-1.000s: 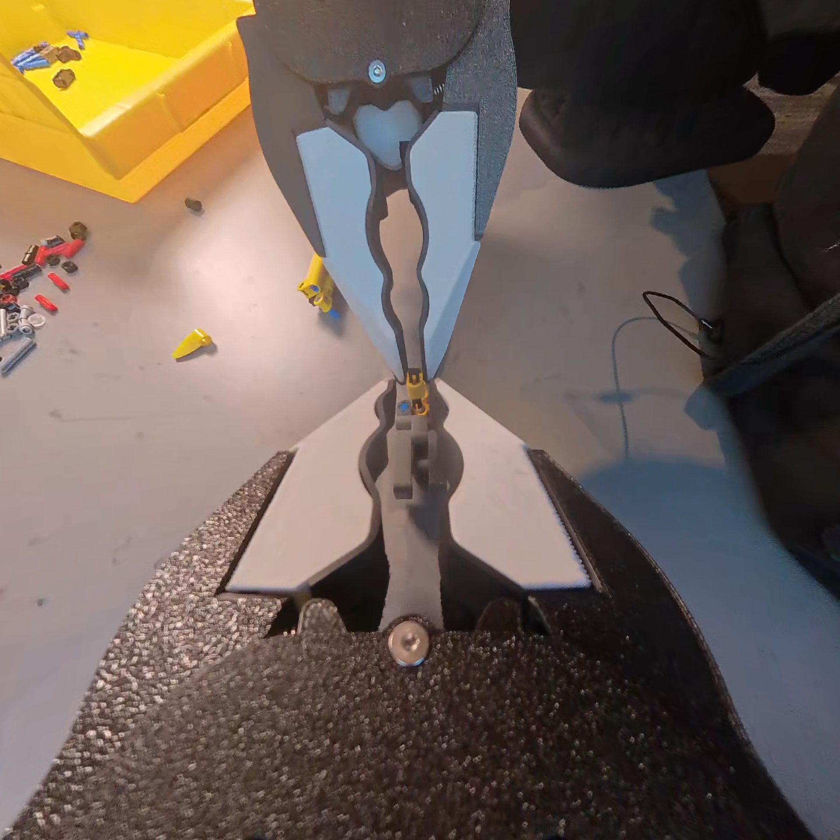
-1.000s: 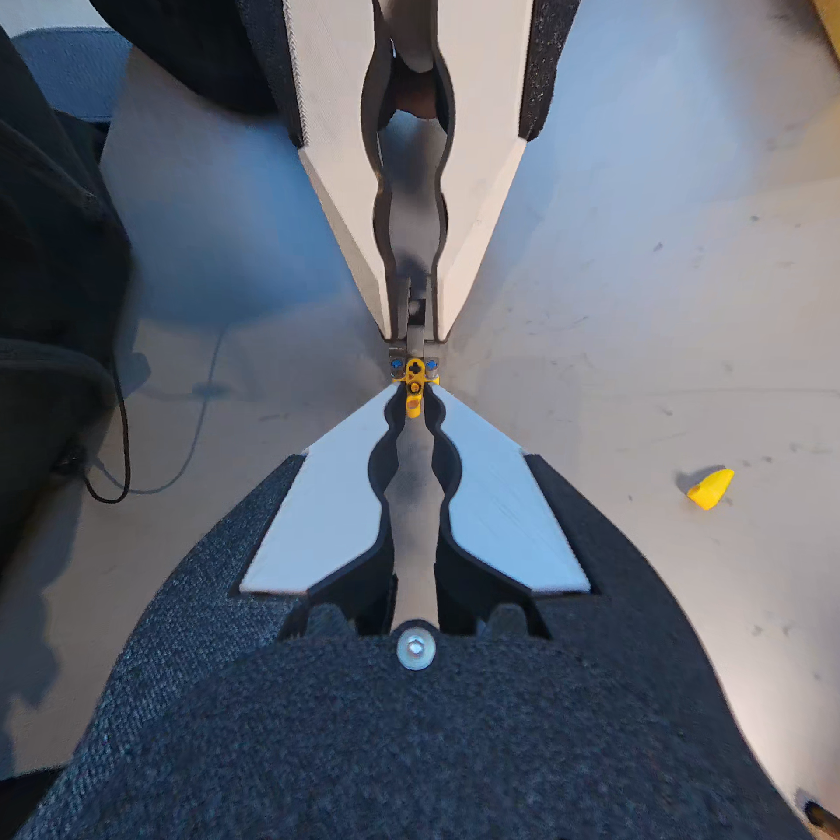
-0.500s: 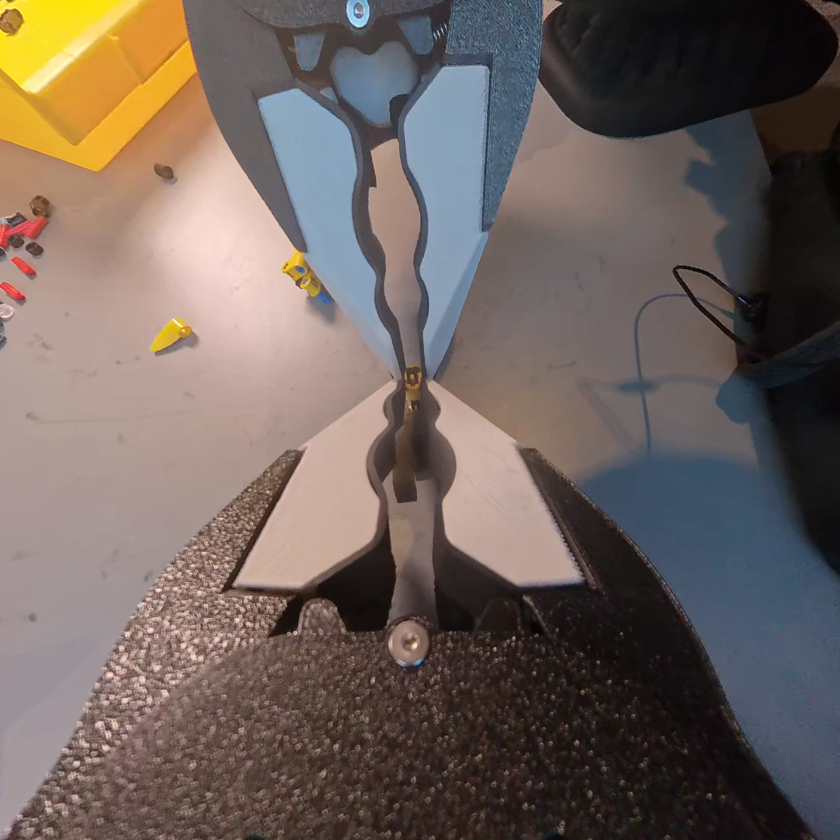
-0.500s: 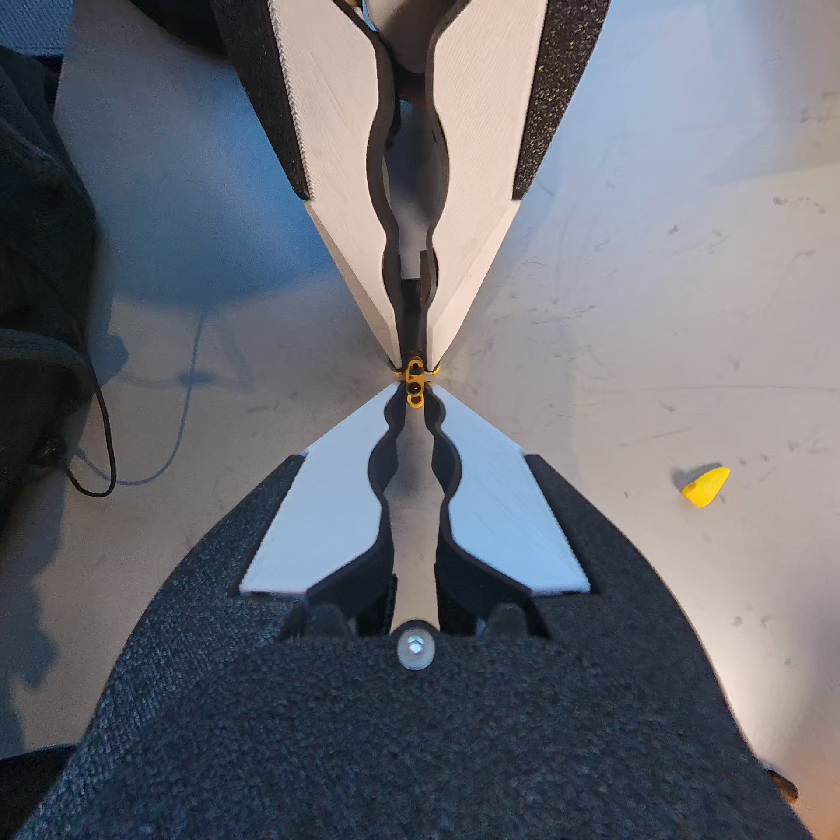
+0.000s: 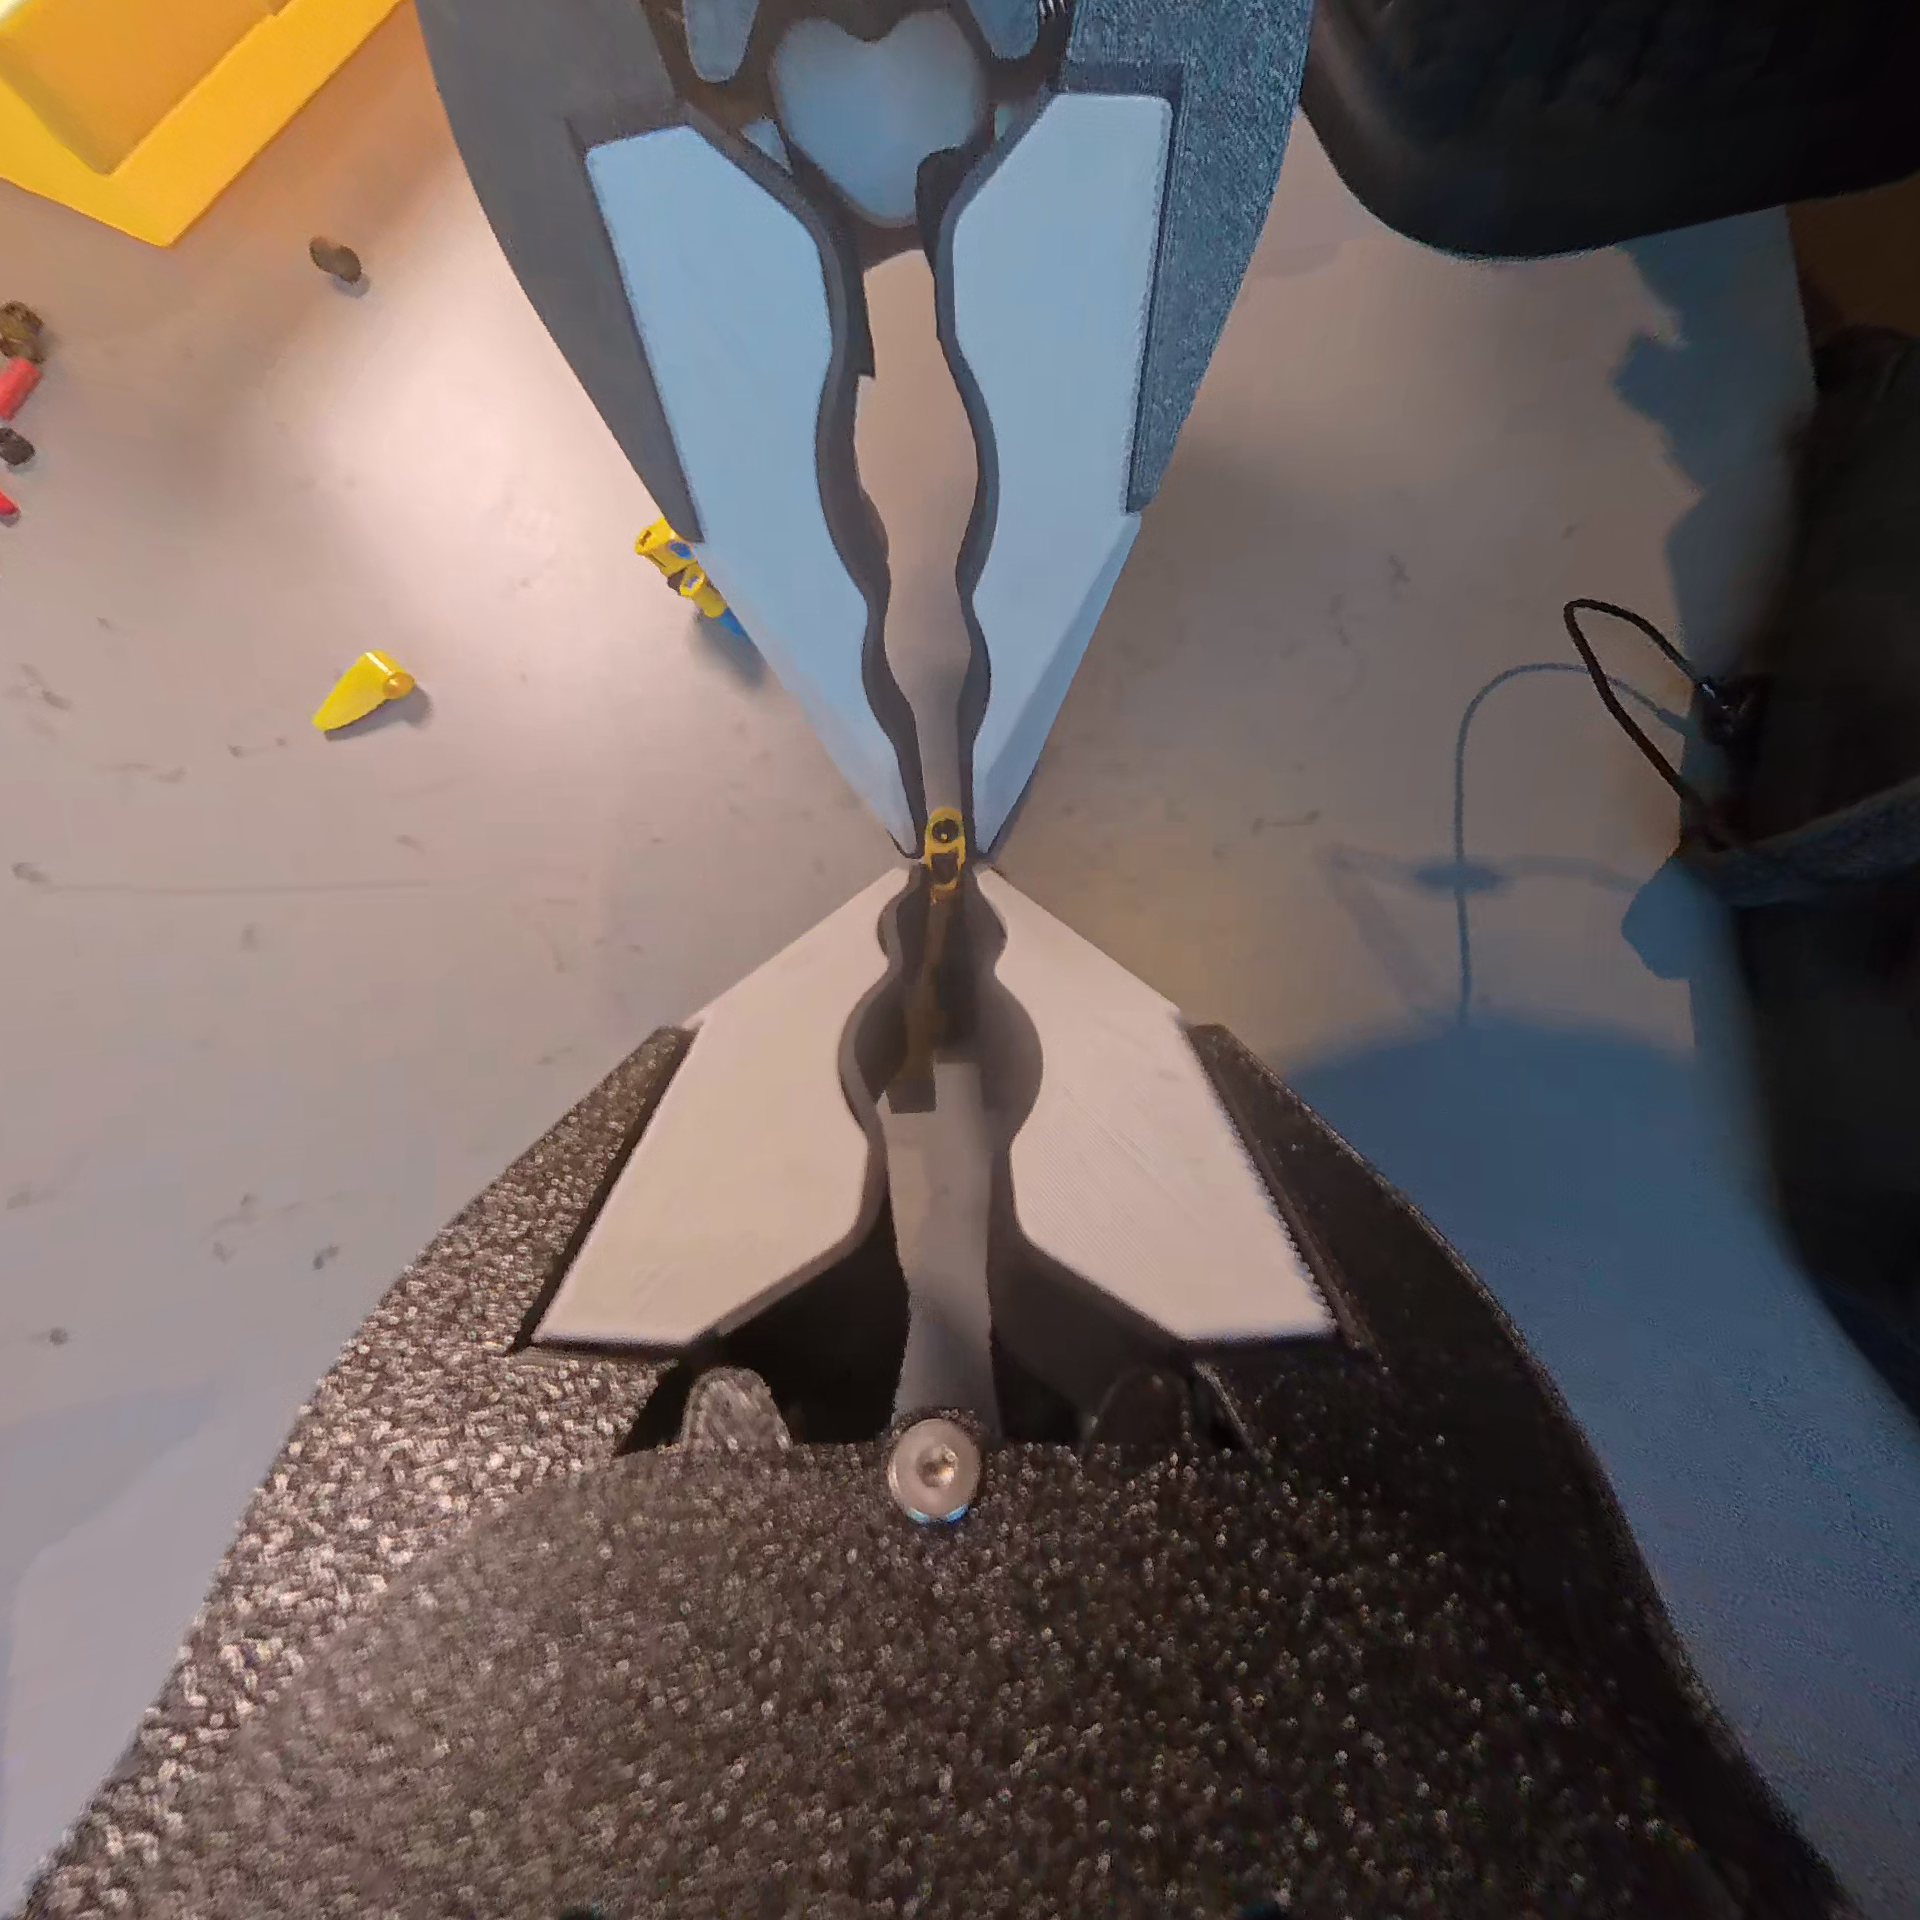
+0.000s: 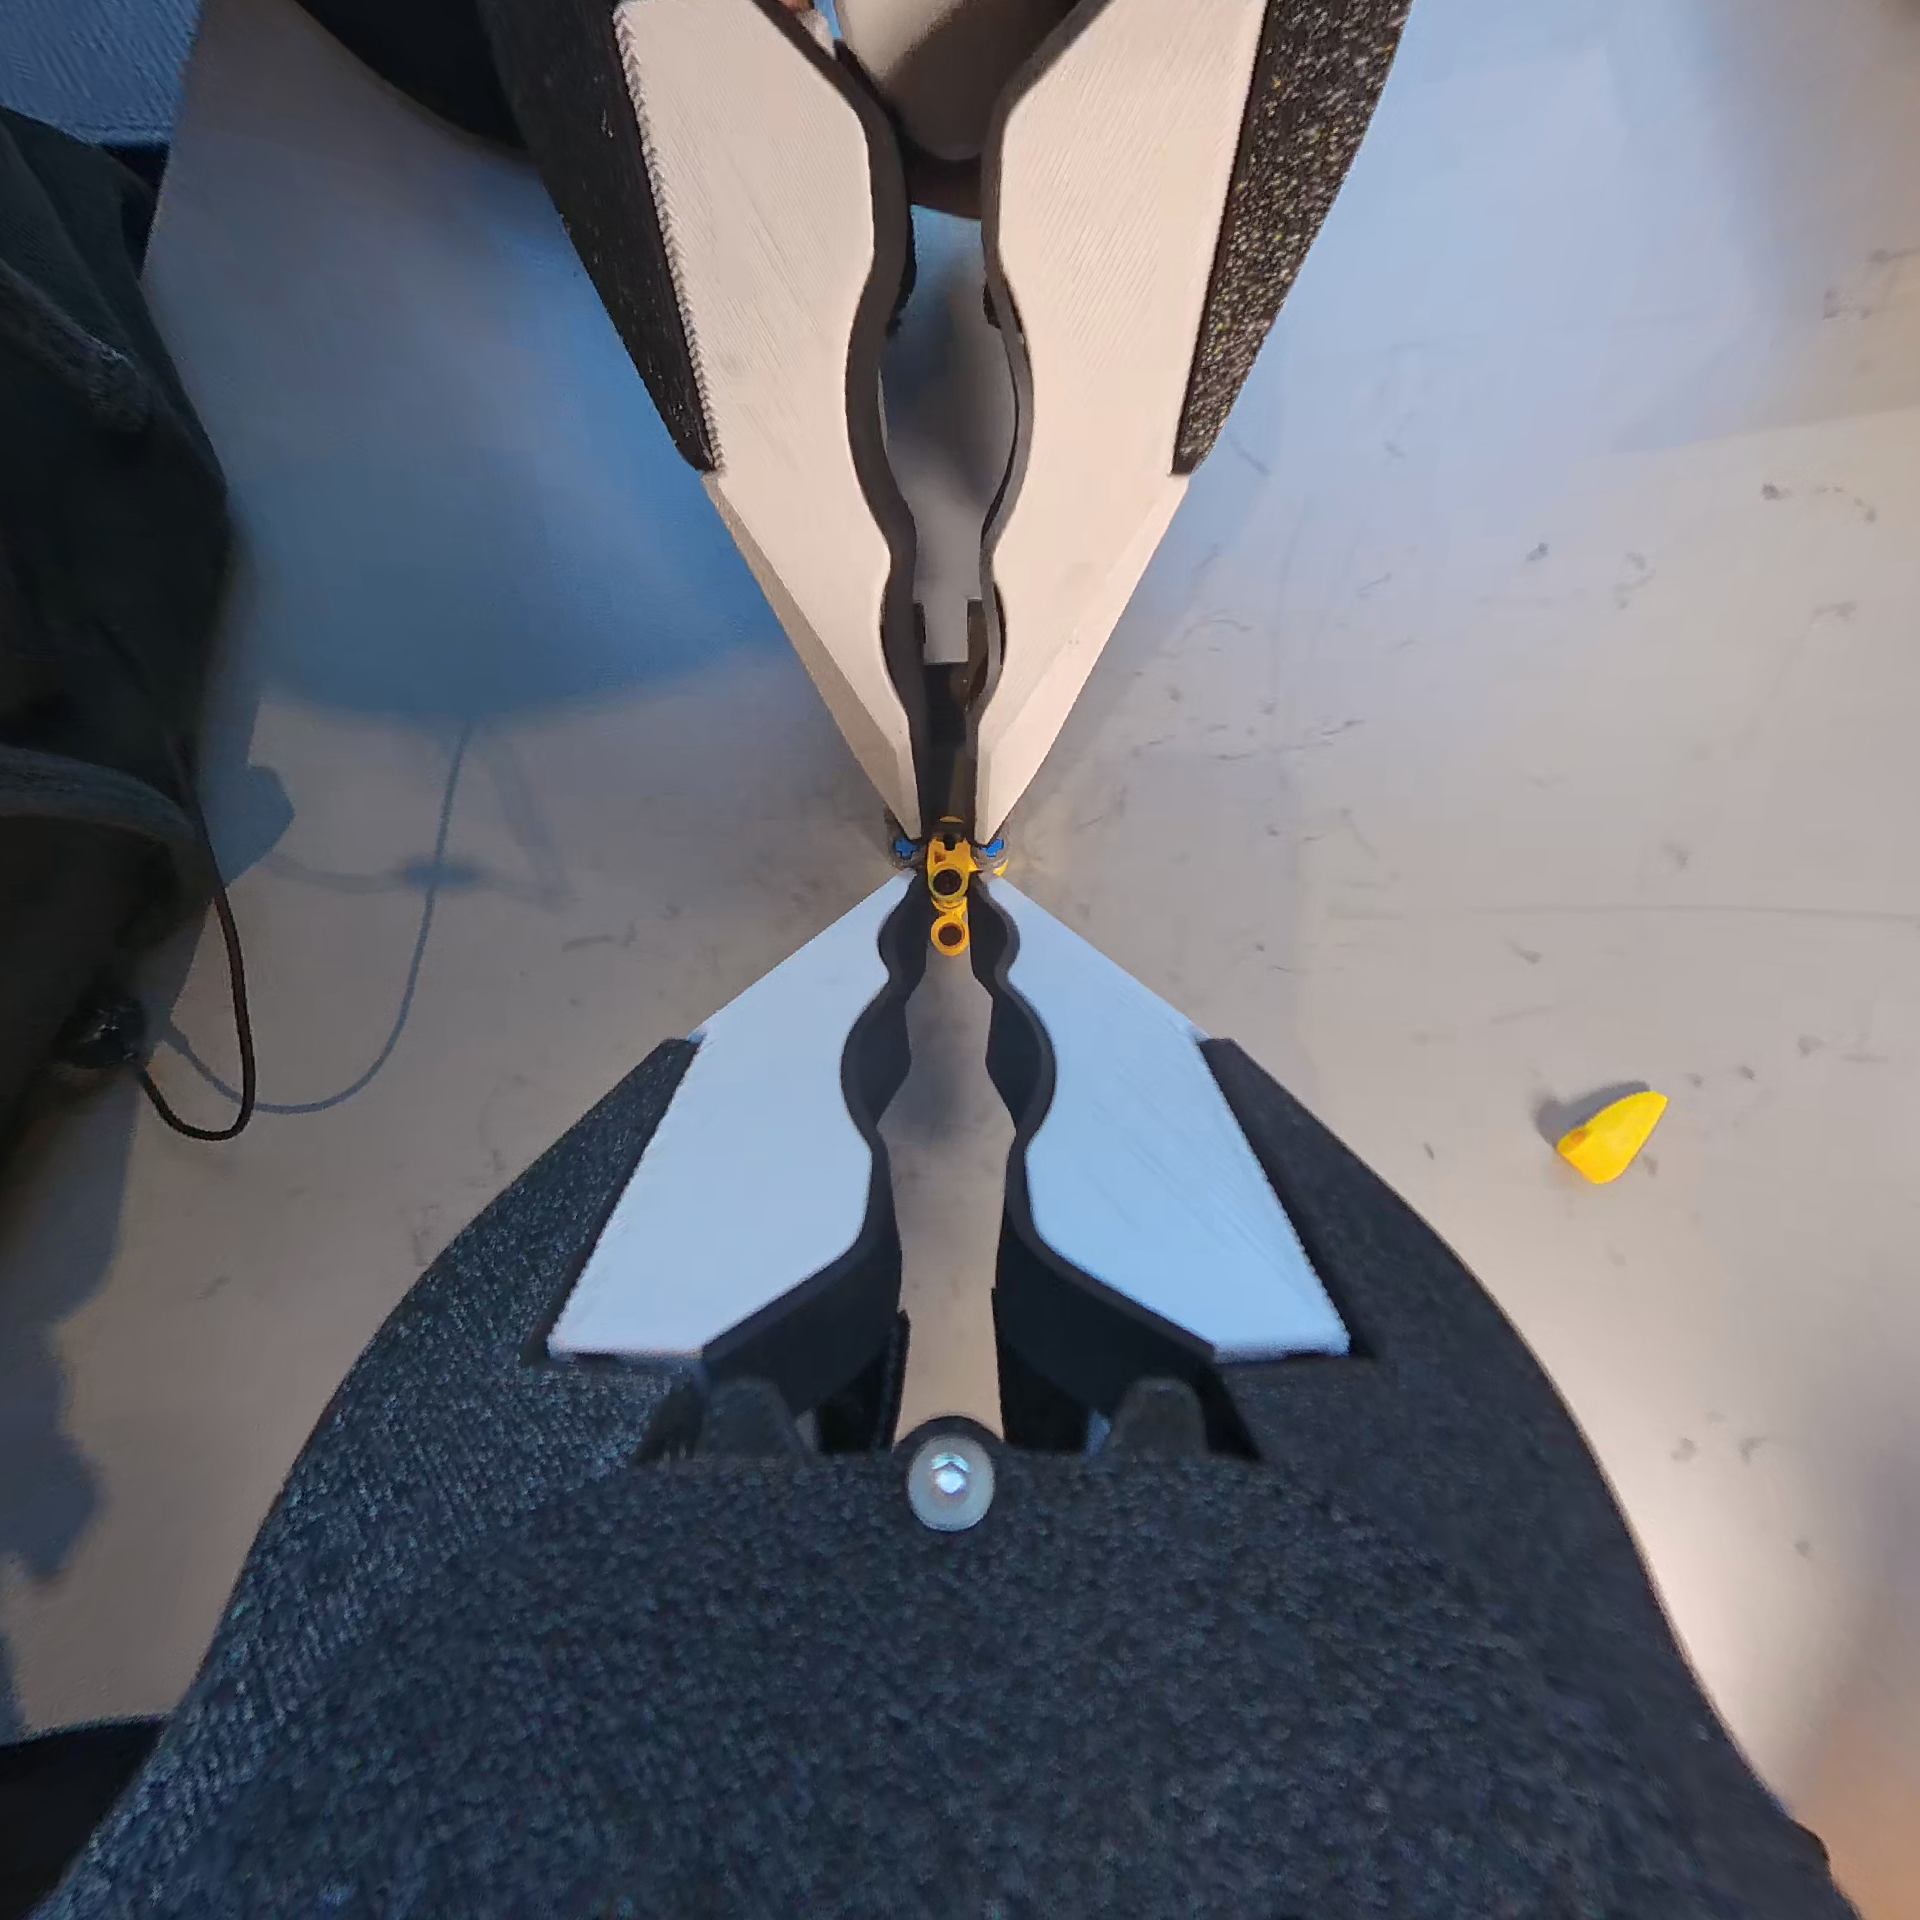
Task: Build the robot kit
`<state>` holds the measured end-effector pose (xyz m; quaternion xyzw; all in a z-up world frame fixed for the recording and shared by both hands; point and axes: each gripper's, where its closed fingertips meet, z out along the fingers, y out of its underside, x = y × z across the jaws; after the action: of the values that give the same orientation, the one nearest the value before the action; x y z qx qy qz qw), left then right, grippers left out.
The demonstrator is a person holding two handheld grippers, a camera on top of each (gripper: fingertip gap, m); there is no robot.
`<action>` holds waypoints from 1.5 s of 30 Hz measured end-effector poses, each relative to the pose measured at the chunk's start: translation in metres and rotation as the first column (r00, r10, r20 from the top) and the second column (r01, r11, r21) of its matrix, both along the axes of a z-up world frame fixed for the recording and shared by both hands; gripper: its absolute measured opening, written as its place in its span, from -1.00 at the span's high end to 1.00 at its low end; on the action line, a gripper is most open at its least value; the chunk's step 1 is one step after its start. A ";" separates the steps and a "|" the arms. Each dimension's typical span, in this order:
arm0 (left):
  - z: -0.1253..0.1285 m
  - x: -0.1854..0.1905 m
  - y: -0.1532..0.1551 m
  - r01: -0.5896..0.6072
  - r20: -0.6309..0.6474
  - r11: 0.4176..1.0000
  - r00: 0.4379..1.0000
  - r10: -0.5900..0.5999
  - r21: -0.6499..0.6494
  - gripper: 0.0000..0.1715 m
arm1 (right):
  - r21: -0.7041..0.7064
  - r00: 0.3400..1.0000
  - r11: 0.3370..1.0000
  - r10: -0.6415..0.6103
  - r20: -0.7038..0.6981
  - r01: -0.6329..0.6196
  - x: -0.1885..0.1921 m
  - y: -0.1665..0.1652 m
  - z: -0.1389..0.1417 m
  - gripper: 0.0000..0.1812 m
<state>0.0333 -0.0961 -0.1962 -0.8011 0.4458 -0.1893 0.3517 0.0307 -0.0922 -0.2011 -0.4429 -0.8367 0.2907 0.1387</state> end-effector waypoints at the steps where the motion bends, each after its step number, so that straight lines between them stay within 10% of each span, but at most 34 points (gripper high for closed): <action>1: 0.000 0.000 0.000 -0.008 -0.010 1.000 1.000 0.008 -0.012 0.95 | 0.000 1.000 1.000 0.002 0.008 -0.002 0.000 0.000 0.000 0.93; 25: -0.003 0.003 0.000 -0.032 -0.057 0.996 0.998 0.027 -0.084 0.95 | 0.011 1.000 1.000 0.023 -0.001 -0.023 0.000 -0.003 0.004 0.98; 31: 0.032 -0.006 -0.008 -0.023 0.248 0.988 0.967 0.061 -0.153 0.54 | 0.026 0.998 0.999 0.041 0.057 -0.043 -0.003 -0.007 0.003 0.99; 34: 0.013 -0.018 -0.015 -0.039 0.160 0.988 0.985 0.063 -0.147 0.36 | 0.029 0.996 0.999 0.044 0.077 -0.046 -0.003 -0.008 0.003 0.99; 45: -0.017 -0.009 -0.014 -0.020 0.012 0.995 1.000 0.021 -0.099 0.70 | 0.066 0.987 0.997 0.040 0.154 -0.051 -0.003 -0.009 0.000 1.00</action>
<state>0.0244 -0.1104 -0.2127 -0.8208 0.4254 -0.2126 0.3164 0.0281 -0.1011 -0.2011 -0.4396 -0.8644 0.2296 0.0832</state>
